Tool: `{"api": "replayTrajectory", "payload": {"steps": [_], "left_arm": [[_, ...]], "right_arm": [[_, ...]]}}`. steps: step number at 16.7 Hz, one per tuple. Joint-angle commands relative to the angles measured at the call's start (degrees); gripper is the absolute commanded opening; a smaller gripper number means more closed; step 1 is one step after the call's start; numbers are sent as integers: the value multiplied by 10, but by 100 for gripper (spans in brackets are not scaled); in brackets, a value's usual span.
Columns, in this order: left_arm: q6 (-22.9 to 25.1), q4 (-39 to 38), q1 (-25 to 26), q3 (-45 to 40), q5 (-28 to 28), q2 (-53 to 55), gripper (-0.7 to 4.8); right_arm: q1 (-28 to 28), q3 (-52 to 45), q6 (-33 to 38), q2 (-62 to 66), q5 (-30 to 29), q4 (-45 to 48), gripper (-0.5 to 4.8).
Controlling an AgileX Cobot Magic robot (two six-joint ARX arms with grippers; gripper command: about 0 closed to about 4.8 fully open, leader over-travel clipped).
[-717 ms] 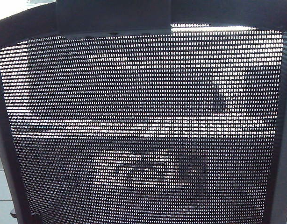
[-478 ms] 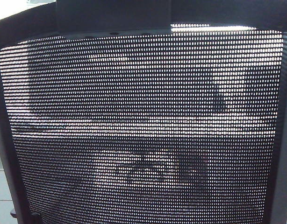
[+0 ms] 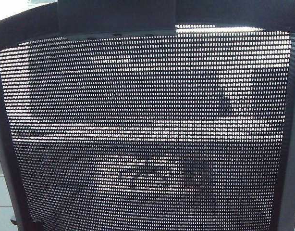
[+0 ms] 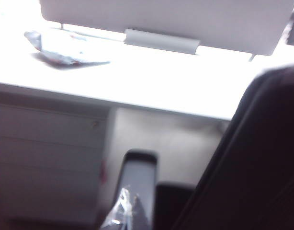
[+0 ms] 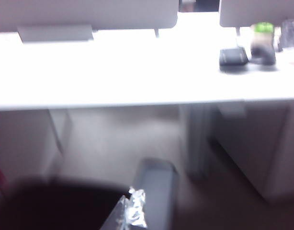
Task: Push the black chair under the table.
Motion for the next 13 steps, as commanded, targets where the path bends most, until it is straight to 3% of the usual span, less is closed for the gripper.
{"api": "replayTrajectory", "payload": {"steps": [1, 2, 4, 8, 11, 13], "left_arm": [[-42, 51, 1, 44, 12, 0, -6], [-42, 48, 1, 63, 26, 0, -6], [-92, 40, 1, 140, 73, 0, -6], [-106, -48, 1, 269, 59, 7, -6], [-159, -120, 1, 307, 78, 11, -6], [-216, -140, 1, 310, 111, 27, -6]], "right_arm": [[0, 11, 81, 0, -24, 135, -5], [0, 25, 82, 0, -28, 140, -6], [0, 94, 110, 0, -40, 126, -6], [0, 242, 131, 29, -44, 18, -6], [0, 349, 161, 103, -131, -85, -6], [0, 380, 198, 155, -212, -89, -6]]}}
